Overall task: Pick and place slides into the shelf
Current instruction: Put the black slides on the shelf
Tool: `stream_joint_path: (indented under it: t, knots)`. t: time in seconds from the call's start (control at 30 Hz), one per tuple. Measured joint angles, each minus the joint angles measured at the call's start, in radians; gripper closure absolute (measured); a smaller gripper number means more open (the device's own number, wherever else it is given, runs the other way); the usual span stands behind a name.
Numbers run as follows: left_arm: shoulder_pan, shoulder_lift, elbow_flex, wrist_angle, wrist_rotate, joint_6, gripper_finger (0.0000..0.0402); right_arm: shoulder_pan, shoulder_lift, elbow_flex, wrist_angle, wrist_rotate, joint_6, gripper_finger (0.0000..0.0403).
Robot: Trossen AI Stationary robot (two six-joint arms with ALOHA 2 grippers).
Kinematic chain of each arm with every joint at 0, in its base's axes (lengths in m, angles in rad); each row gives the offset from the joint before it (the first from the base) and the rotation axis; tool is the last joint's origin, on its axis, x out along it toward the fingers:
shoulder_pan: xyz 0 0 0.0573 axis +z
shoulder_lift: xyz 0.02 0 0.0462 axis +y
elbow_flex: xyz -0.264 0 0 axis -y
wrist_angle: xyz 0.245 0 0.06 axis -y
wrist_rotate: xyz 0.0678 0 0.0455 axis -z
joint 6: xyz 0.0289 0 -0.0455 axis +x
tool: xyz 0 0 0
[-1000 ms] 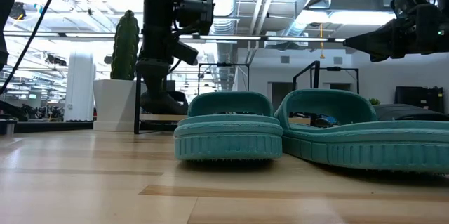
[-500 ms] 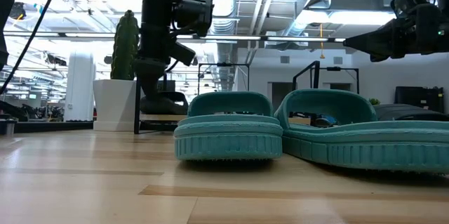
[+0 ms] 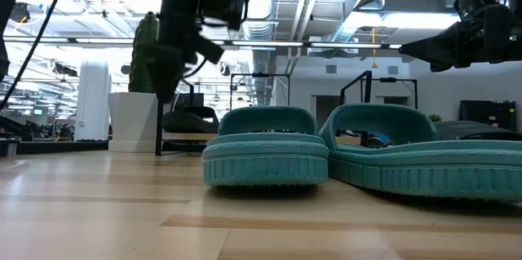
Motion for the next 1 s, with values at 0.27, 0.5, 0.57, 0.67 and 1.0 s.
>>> stream_joint_path:
  t: [0.27, 0.5, 0.57, 0.67, 1.0]
  knots:
    - [-0.131, -0.025, 0.207, -0.219, 0.099, 0.003, 0.0257, 0.0, 0.0, 0.0, 0.0, 0.0, 0.0, 0.0403]
    - [-0.326, -0.232, 0.209, 0.11, 0.131, -0.181, 0.0257, 0.0, 0.0, 0.0, 0.0, 0.0, 0.0, 0.0403]
    - [-0.402, -0.303, 0.167, 0.236, 0.05, -0.237, 0.0257, 0.0, 0.0, 0.0, 0.0, 0.0, 0.0, 0.0403]
    - [-0.534, -0.409, 0.07, 0.436, -0.145, -0.283, 0.0257, 0.0, 0.0, 0.0, 0.0, 0.0, 0.0, 0.0403]
    - [-0.837, -0.638, -0.403, 1.152, -0.563, -0.244, 0.0257, 0.0, 0.0, 0.0, 0.0, 0.0, 0.0, 0.0403]
